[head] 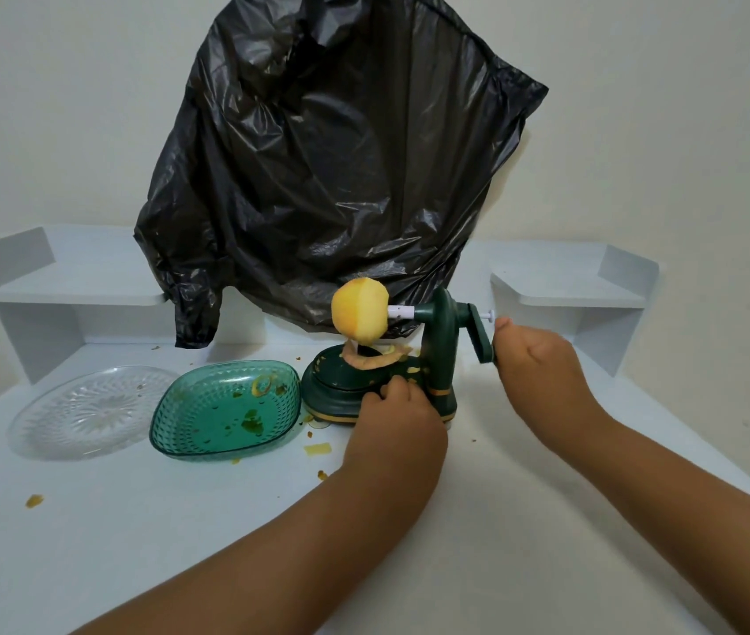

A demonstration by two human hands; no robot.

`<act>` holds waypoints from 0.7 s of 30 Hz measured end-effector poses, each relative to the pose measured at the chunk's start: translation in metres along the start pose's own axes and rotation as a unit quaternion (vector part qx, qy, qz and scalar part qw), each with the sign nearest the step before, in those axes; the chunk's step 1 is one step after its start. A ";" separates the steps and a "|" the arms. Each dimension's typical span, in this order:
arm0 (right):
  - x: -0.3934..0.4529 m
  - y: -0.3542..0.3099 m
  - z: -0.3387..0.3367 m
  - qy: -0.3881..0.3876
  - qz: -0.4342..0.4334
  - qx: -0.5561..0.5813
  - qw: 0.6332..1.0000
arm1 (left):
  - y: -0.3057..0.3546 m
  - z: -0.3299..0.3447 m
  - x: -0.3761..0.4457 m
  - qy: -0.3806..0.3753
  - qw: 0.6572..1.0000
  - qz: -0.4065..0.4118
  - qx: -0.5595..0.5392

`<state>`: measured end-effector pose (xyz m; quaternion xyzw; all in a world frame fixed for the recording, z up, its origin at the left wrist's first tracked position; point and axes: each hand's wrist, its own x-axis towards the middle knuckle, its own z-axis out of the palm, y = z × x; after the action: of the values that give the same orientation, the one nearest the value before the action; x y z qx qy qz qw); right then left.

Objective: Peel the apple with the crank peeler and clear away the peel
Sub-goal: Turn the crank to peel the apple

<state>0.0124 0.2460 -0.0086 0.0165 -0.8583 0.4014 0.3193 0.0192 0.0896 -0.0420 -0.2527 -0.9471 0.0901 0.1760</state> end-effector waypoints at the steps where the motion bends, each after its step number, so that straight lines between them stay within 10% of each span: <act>1: 0.003 -0.004 -0.002 0.009 -0.004 0.016 1.000 | 0.000 0.000 0.000 0.000 1.000 0.000 0.000; 9: 0.042 -0.026 -0.003 0.079 -0.023 0.048 0.995 | -0.001 0.001 0.000 -0.001 1.000 0.007 0.010; 21: 0.107 -0.013 0.022 -0.022 0.194 0.259 0.946 | -0.002 0.002 0.002 0.012 1.000 0.009 -0.007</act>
<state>-0.0811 0.2463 0.0497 -0.0597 -0.7177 0.6640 0.2011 0.0167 0.0888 -0.0426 -0.2635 -0.9433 0.0819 0.1846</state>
